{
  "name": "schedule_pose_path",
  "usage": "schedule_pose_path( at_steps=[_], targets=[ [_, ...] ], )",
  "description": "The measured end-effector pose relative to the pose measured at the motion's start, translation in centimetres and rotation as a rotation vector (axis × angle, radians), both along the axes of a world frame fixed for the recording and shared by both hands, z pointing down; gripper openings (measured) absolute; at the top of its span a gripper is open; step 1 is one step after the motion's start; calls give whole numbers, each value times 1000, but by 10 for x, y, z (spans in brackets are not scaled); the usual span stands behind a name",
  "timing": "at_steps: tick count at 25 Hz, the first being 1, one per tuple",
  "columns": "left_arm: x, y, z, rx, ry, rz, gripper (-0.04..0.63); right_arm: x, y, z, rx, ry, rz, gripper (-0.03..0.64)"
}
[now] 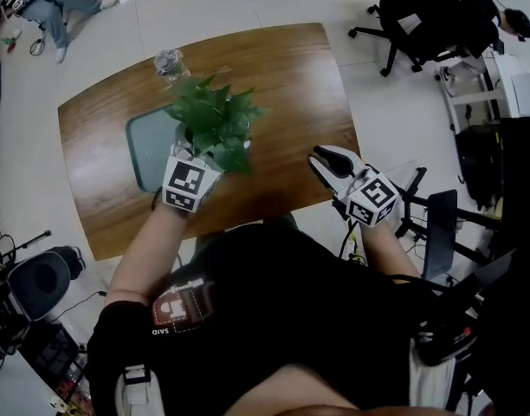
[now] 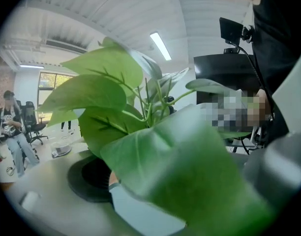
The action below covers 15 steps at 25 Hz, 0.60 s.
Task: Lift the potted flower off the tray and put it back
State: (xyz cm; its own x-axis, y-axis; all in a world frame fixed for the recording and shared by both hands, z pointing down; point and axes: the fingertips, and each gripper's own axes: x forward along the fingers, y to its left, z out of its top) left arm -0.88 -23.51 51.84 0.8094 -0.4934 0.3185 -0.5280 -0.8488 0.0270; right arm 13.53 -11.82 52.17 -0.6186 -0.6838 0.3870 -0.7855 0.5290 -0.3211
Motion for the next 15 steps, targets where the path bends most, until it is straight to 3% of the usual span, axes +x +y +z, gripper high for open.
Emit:
schedule_pose_path(
  at_steps=[9, 15],
  targets=[
    [103, 18, -15, 11, -11, 147, 480, 73, 29, -11, 27, -12, 128, 98],
    [163, 56, -8, 1, -15, 215, 480, 119, 84, -14, 27, -16, 213, 98]
  ],
)
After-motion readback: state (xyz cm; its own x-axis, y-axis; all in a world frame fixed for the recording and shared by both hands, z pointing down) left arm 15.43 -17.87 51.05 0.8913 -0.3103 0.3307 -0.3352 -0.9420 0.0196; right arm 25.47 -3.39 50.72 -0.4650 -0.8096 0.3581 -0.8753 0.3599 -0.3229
